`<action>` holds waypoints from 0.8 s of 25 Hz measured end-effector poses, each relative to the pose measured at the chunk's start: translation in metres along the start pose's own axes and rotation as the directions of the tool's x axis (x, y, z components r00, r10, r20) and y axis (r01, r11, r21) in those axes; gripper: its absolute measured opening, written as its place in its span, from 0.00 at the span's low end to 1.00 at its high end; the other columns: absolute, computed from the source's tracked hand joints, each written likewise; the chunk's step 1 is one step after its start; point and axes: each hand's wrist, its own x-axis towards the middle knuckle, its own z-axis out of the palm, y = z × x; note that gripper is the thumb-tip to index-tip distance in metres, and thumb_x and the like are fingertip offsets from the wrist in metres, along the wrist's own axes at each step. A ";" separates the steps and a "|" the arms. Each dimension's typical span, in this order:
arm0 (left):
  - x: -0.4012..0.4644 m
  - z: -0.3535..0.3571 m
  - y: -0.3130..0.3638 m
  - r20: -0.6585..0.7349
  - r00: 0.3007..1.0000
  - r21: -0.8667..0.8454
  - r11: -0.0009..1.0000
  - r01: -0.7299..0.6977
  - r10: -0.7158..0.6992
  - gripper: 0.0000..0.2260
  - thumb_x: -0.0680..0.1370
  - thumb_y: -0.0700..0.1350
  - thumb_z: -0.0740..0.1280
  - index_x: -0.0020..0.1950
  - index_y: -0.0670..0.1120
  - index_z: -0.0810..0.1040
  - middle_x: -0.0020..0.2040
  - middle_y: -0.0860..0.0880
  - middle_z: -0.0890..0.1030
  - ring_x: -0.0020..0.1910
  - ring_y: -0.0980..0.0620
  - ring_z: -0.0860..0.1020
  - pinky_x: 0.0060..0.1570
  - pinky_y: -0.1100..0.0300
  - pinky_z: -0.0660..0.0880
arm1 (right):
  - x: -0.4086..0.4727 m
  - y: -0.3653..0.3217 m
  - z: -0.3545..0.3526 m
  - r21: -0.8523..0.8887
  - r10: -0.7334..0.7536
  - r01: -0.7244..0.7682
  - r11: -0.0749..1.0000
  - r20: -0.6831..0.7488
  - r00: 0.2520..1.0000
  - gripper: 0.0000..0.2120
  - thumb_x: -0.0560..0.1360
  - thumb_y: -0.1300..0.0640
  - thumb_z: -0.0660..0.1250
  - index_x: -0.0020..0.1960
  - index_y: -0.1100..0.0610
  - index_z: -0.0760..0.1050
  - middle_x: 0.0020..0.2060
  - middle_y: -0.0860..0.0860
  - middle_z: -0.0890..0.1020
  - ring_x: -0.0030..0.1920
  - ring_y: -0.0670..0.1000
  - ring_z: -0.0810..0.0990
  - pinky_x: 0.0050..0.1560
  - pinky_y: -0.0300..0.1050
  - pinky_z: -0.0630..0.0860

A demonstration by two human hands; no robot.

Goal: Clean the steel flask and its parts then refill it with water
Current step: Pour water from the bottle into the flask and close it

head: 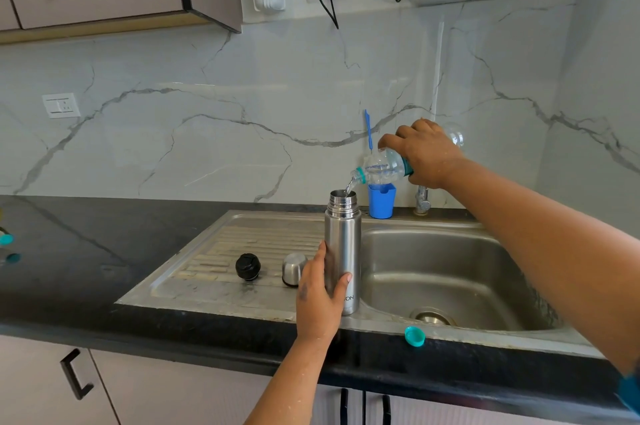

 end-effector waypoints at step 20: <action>-0.001 0.000 -0.003 0.005 1.000 -0.013 1.000 -0.001 0.001 0.31 0.76 0.58 0.66 0.76 0.58 0.58 0.69 0.55 0.71 0.69 0.56 0.70 0.66 0.57 0.72 | 0.011 -0.002 -0.001 -0.171 -0.110 0.090 0.981 -0.113 0.987 0.37 0.66 0.65 0.74 0.70 0.47 0.64 0.56 0.53 0.76 0.58 0.57 0.72 0.71 0.56 0.60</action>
